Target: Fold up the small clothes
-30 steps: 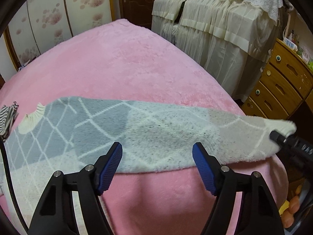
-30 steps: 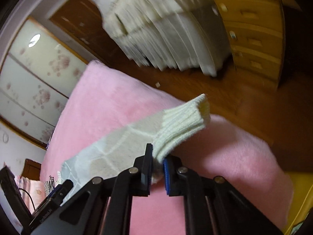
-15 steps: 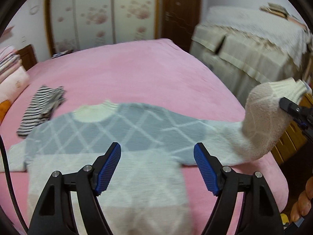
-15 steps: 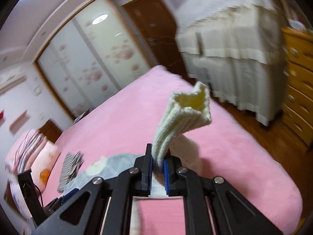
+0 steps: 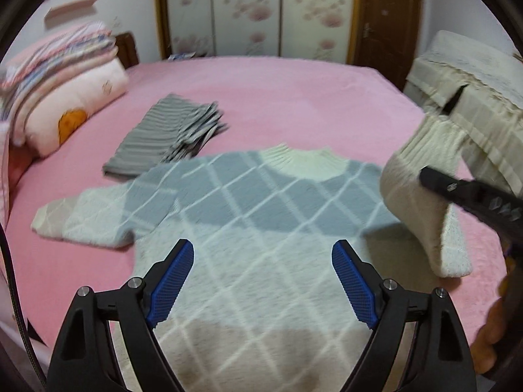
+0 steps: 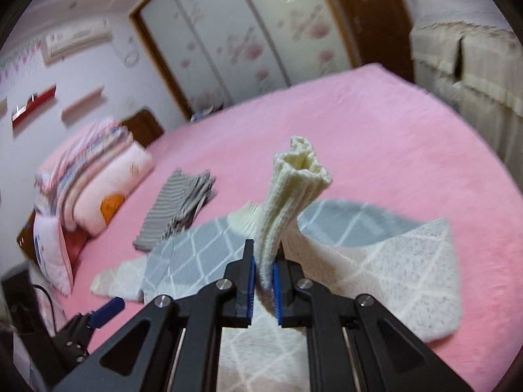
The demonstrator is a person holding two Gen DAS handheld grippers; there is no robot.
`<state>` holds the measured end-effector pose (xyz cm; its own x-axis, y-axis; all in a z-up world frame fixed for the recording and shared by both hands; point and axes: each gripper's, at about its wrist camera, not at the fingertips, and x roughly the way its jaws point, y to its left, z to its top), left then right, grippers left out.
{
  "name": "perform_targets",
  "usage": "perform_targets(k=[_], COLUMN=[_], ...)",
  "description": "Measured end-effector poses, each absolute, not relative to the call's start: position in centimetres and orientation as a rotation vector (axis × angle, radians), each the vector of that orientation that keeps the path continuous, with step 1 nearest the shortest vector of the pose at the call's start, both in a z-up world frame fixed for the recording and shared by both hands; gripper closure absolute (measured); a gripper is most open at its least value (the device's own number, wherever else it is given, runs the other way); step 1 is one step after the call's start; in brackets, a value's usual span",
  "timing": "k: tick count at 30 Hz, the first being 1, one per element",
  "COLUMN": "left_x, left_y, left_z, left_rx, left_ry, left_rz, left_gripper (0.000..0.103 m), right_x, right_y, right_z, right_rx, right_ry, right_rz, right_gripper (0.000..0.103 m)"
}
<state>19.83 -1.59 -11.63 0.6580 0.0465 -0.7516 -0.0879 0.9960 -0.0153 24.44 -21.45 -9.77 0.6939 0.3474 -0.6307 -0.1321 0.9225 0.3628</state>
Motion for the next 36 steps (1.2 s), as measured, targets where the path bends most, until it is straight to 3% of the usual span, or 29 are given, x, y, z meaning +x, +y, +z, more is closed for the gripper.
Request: perform_targets(k=[6, 10, 19, 26, 36], left_x=[20.0, 20.7, 22.2, 21.9, 22.4], left_y=[1.4, 2.5, 3.1, 1.8, 0.5], left_z=[-15.0, -16.7, -19.0, -19.8, -22.6], left_rx=[-0.084, -0.134, -0.361, -0.429, -0.574], left_ry=[0.935, 0.988, 1.041, 1.062, 1.118], left_rz=[0.088, 0.069, -0.108, -0.235, -0.325], left_gripper=[0.017, 0.017, 0.017, 0.019, 0.047], right_x=[27.1, 26.7, 22.7, 17.7, 12.8], right_y=[-16.5, -15.9, -20.7, -25.3, -29.9], right_z=[-15.7, -16.8, -14.7, -16.2, -19.2], right_rx=[0.22, 0.226, 0.344, 0.376, 0.397], right_ry=[0.931, 0.958, 0.885, 0.909, 0.98], right_rz=[0.282, 0.271, 0.26, 0.15, 0.036], right_gripper=[0.087, 0.063, 0.057, 0.057, 0.057])
